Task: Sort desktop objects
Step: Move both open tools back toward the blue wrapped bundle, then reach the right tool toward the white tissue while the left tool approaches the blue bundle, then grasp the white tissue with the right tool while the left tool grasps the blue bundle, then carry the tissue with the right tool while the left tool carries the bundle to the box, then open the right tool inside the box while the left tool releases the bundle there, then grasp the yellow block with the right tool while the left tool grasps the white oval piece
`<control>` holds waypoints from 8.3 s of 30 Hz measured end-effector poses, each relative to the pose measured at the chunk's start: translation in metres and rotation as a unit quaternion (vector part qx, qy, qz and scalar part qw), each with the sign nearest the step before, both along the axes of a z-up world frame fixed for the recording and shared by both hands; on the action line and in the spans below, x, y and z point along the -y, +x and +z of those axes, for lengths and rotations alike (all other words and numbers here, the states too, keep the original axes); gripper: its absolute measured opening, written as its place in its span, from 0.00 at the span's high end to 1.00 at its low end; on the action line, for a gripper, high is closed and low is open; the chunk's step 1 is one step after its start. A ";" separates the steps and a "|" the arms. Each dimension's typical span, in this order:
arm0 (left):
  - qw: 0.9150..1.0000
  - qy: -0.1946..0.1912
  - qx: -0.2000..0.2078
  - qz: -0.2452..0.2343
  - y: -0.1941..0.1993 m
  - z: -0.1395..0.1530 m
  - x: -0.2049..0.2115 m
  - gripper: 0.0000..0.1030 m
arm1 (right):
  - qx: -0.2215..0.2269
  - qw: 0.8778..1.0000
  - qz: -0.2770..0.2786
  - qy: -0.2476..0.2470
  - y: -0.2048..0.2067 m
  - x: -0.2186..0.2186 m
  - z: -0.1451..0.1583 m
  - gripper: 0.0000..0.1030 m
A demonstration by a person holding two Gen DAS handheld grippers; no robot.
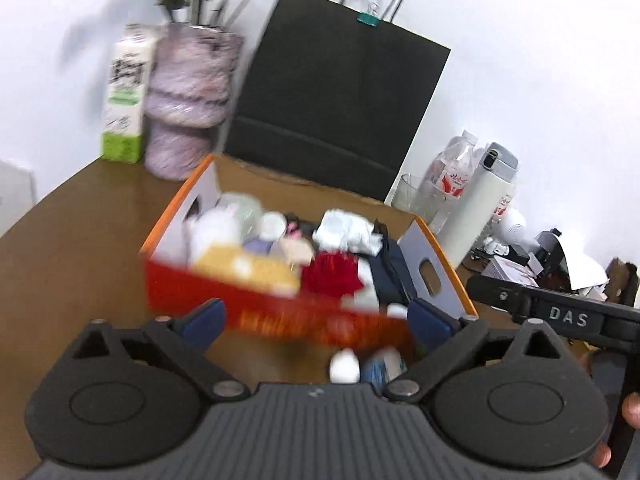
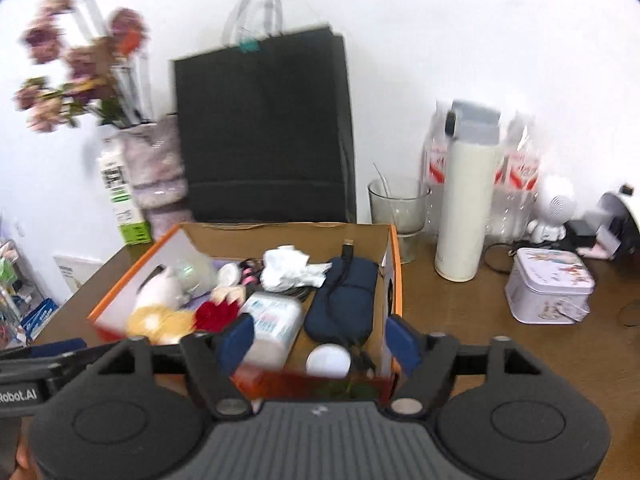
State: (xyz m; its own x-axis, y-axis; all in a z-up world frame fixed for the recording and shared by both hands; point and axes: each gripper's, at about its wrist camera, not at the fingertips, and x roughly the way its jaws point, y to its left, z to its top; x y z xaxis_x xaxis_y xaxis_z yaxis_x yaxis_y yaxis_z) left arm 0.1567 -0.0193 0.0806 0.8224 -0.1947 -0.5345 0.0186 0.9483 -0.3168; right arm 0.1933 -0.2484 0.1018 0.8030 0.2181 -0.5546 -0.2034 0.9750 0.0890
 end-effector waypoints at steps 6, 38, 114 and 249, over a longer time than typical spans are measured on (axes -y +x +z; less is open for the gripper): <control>0.999 0.026 0.021 -0.022 -0.082 -0.010 -0.002 0.00 | 0.036 0.999 0.012 -0.036 -0.094 -0.007 -0.016 0.24; 0.989 0.113 -0.014 -0.095 -0.189 -0.082 0.010 0.00 | -0.016 0.999 -0.022 0.036 -0.240 0.015 -0.106 0.17; 0.989 0.080 0.031 -0.123 0.022 -0.059 0.012 0.43 | 0.013 0.984 0.169 -0.051 -0.074 -0.015 -0.094 0.79; 0.991 0.084 -0.026 -0.099 -0.127 -0.073 0.010 0.00 | -0.022 1.000 -0.014 -0.007 -0.201 0.010 -0.098 0.11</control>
